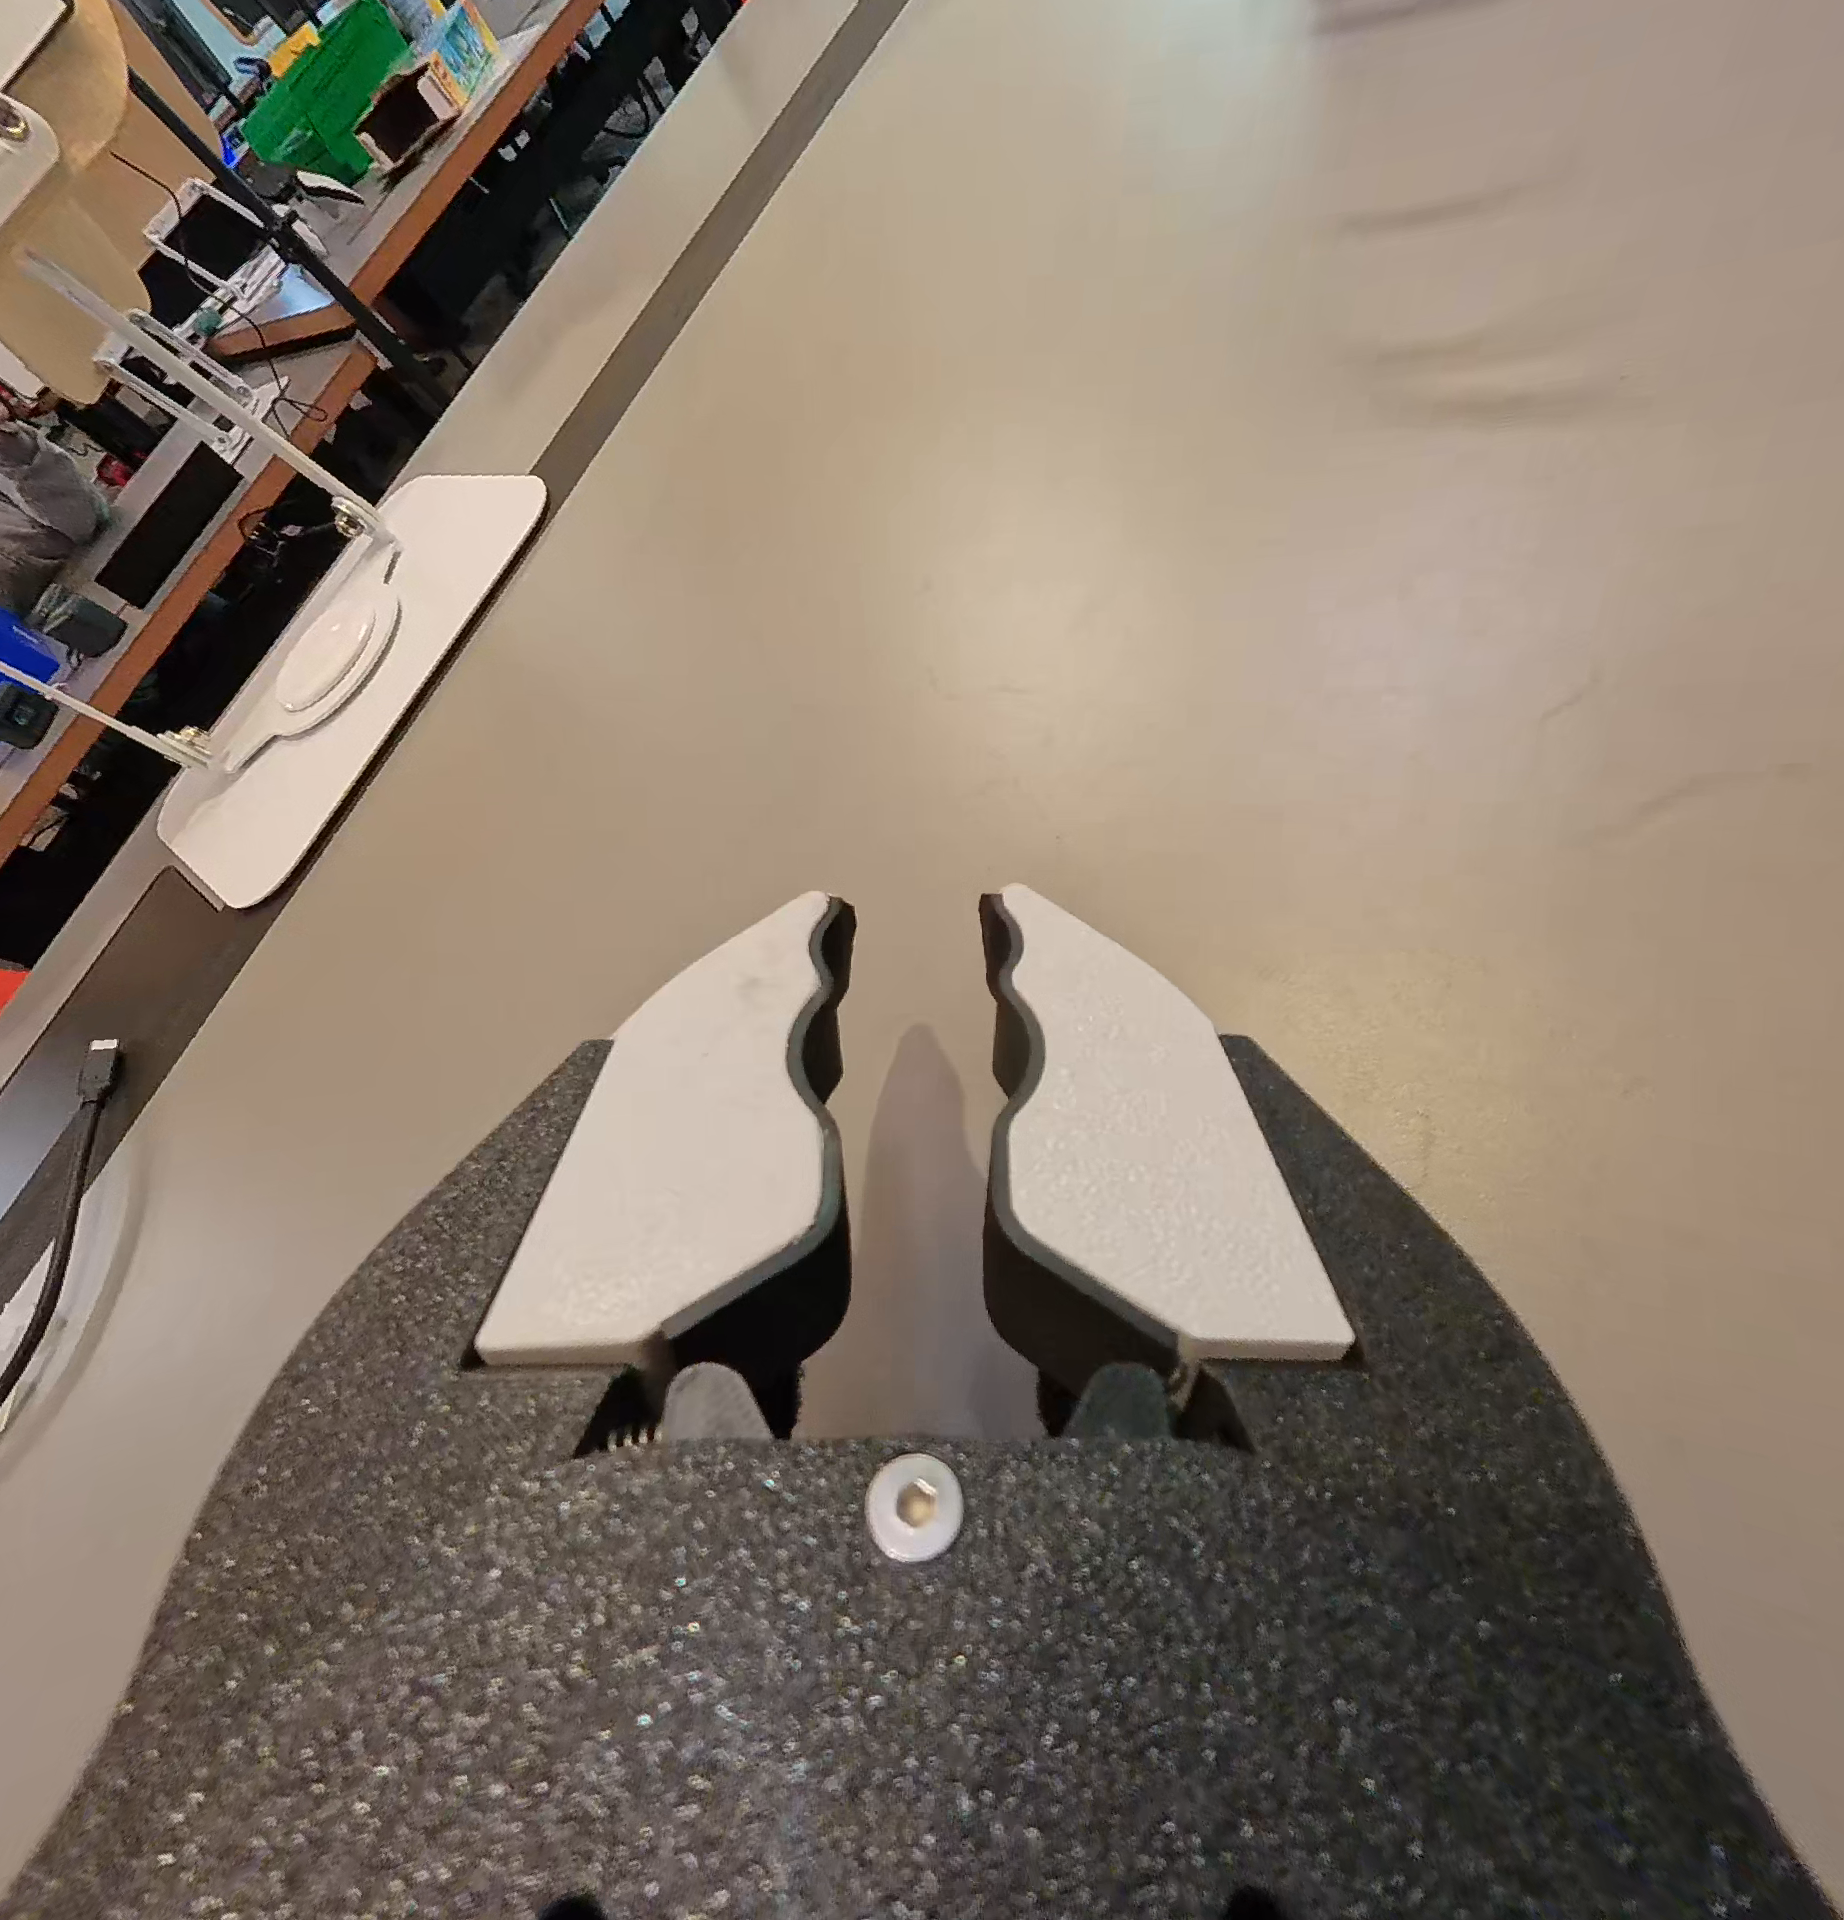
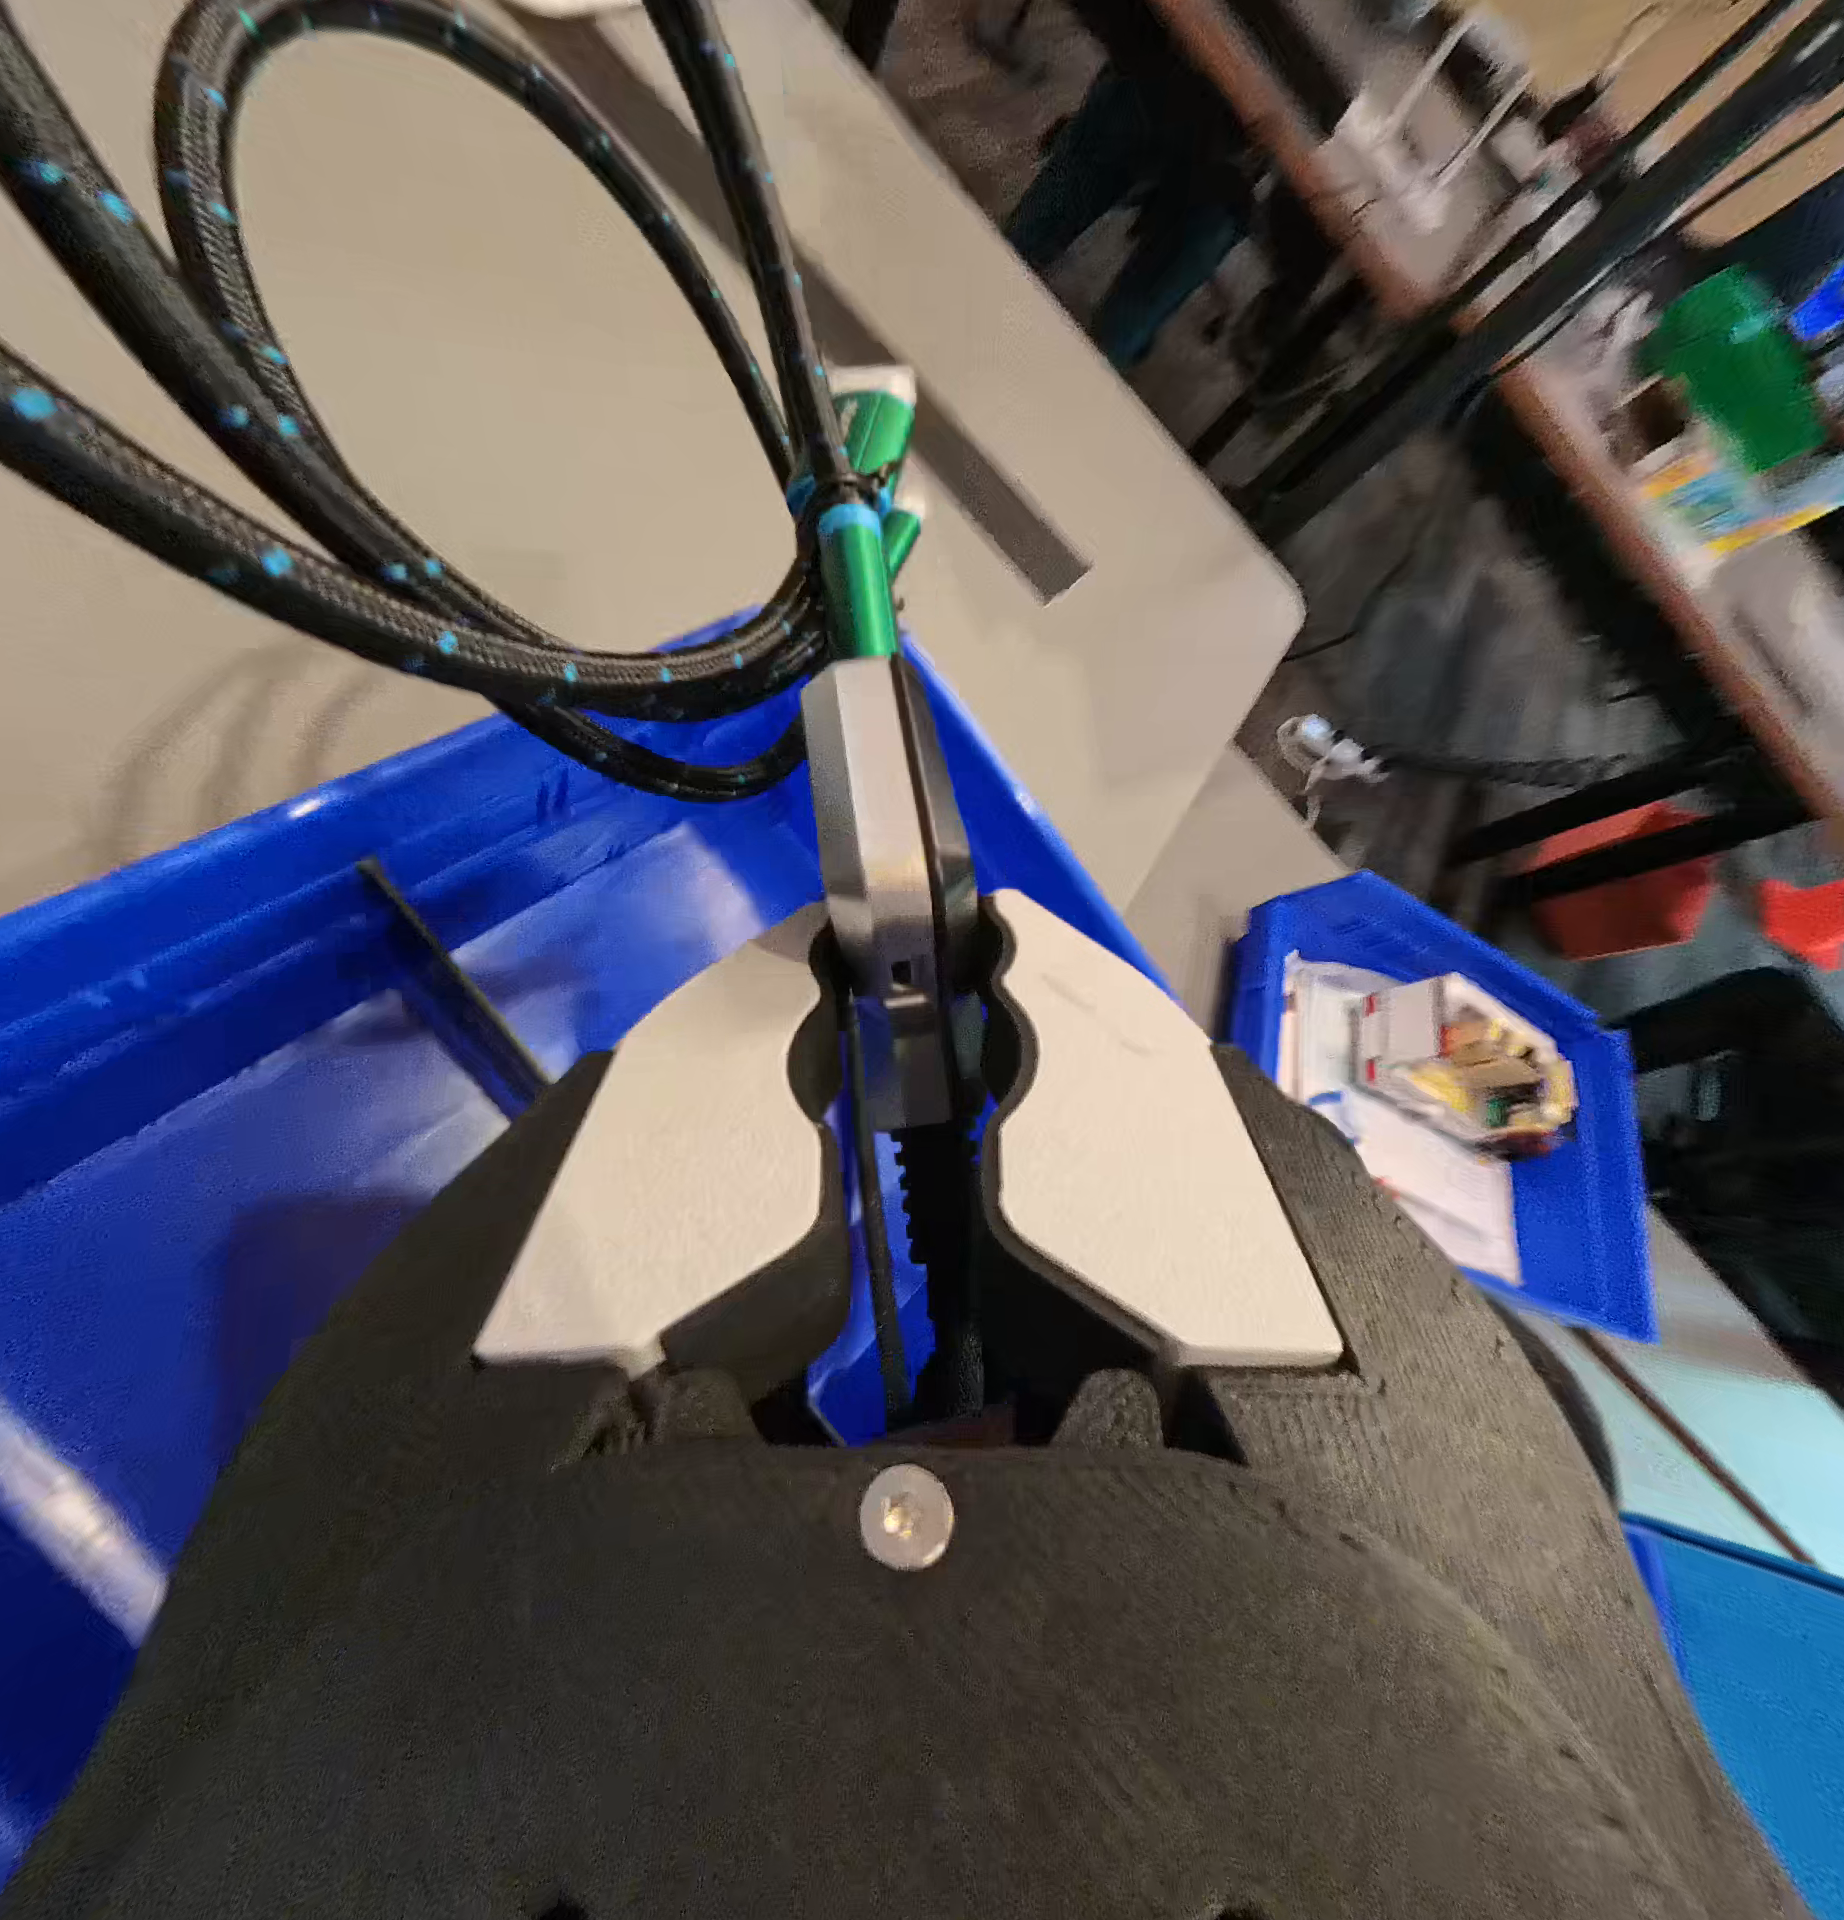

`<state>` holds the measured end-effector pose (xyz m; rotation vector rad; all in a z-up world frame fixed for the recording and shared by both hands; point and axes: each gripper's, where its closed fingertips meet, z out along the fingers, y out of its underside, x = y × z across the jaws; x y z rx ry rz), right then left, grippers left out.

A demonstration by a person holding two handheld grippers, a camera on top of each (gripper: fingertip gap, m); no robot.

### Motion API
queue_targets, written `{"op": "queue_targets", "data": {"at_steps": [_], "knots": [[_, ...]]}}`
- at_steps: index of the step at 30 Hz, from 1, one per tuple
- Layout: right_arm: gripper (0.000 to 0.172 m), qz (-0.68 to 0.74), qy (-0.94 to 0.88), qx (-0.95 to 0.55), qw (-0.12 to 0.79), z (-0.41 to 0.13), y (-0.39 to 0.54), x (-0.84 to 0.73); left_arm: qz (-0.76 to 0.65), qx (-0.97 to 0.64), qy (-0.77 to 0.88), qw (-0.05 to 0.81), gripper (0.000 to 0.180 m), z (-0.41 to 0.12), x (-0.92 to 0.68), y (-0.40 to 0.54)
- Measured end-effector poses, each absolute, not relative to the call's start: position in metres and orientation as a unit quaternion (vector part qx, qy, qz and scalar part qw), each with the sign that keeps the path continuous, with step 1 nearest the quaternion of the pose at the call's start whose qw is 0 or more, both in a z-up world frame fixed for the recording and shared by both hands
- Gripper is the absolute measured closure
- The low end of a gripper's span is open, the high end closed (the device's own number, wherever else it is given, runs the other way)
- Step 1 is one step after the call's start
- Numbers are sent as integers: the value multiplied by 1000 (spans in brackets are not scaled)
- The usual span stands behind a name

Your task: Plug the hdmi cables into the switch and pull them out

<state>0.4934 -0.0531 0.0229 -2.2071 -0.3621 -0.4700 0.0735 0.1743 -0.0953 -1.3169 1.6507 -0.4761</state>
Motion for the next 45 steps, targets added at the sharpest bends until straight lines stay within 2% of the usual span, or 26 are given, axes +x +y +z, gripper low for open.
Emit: {"op": "queue_targets", "data": {"at_steps": [3, 10, 20, 23, 24, 26, 29, 33, 40, 43, 45], "knots": [[148, -130, -131, -912, 367, 2, -52, 498, -190, -535, 677, 468, 155, -97, 74, 174], [148, -53, -85, -940, 327, -7, -52, 507, -190, -534, 680, 466, 156, -98, 73, 174], [147, -140, -117, -955, 234, -20, -62, 508, -188, -526, 690, 460, 156, -100, 73, 168], [147, -203, -136, -958, 148, -31, -76, 517, -189, -525, 692, 459, 156, -100, 73, 166], [145, -229, -152, -954, 121, -34, -81, 520, -189, -524, 692, 459, 156, -101, 73, 165], [130, -240, -174, -951, 91, -37, -85, 516, -188, -522, 694, 458, 156, -101, 72, 164], [111, -224, -170, -954, 104, -31, -85, 505, -188, -521, 696, 457, 156, -101, 72, 162], [101, -246, -195, -941, 125, -21, -87, 500, -188, -520, 698, 455, 156, -102, 72, 162], [101, -218, -208, -936, 182, -3, -83, 477, -179, -517, 704, 452, 156, -105, 72, 161], [106, -258, -245, -914, 196, 11, -71, 473, -180, -518, 703, 453, 157, -105, 72, 161], [112, -293, -283, -896, 175, 10, -66, 471, -180, -519, 702, 453, 157, -105, 72, 162]]}}
